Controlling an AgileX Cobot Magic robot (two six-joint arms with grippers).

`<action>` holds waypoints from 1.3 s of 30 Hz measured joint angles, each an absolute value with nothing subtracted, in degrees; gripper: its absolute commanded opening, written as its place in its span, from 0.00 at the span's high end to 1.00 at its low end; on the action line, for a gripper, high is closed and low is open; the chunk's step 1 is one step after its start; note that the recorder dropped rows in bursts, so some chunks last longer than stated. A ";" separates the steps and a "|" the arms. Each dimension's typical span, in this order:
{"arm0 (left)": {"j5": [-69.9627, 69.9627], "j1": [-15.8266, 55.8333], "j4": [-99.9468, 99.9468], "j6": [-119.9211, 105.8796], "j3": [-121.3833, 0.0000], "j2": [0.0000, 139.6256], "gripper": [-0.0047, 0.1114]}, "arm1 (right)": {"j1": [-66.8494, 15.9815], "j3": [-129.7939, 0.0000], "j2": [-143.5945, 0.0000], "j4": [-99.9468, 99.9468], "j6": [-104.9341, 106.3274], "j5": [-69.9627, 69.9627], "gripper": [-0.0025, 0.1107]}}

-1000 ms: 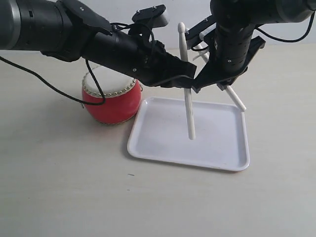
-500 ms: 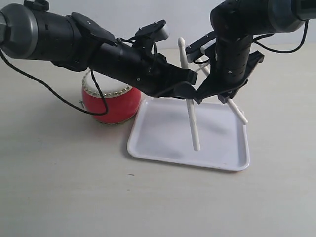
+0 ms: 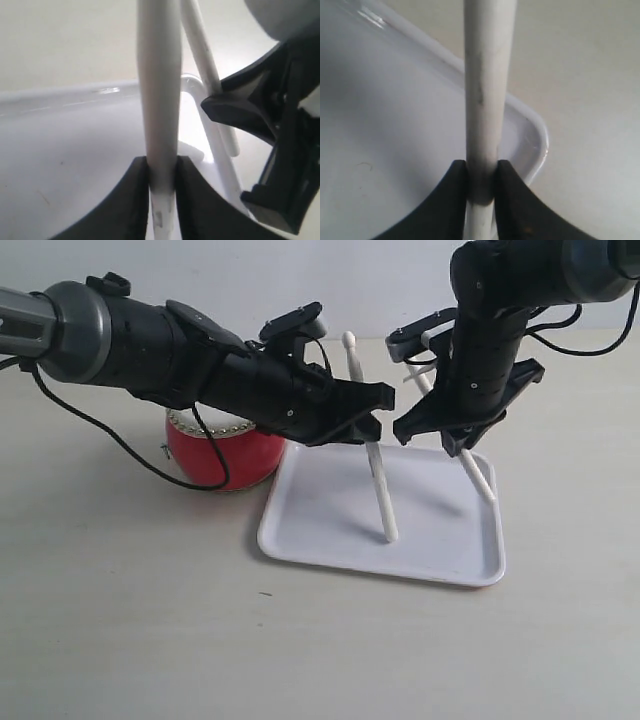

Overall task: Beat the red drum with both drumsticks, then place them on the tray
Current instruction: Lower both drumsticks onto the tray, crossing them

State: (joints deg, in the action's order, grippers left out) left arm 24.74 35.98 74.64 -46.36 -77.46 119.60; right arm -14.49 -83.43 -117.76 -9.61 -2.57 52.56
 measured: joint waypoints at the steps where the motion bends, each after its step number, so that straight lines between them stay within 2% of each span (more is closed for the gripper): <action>1: 24.60 35.98 75.10 -46.09 -77.46 119.87 0.96 | -14.34 -83.43 -117.76 -7.73 -1.36 52.57 0.98; 8: 24.50 35.98 76.22 -45.62 -77.46 122.27 0.96 | -14.19 -82.40 -119.09 4.79 8.89 51.31 0.98; 28: 23.51 35.98 76.54 -45.59 -77.46 123.76 0.96 | -14.19 -82.30 -123.78 8.59 15.33 51.01 0.98; 30: 23.24 35.98 76.54 -45.59 -77.46 124.41 0.96 | -14.19 -82.30 -123.78 9.13 15.88 51.01 0.95; 36: 24.33 34.90 76.01 -45.85 -77.46 126.80 0.96 | -14.19 -82.30 -123.82 9.97 17.01 51.01 0.79; 39: 25.78 34.10 76.01 -45.96 -77.46 126.88 0.96 | -14.19 -82.30 -124.28 10.35 17.43 51.01 0.75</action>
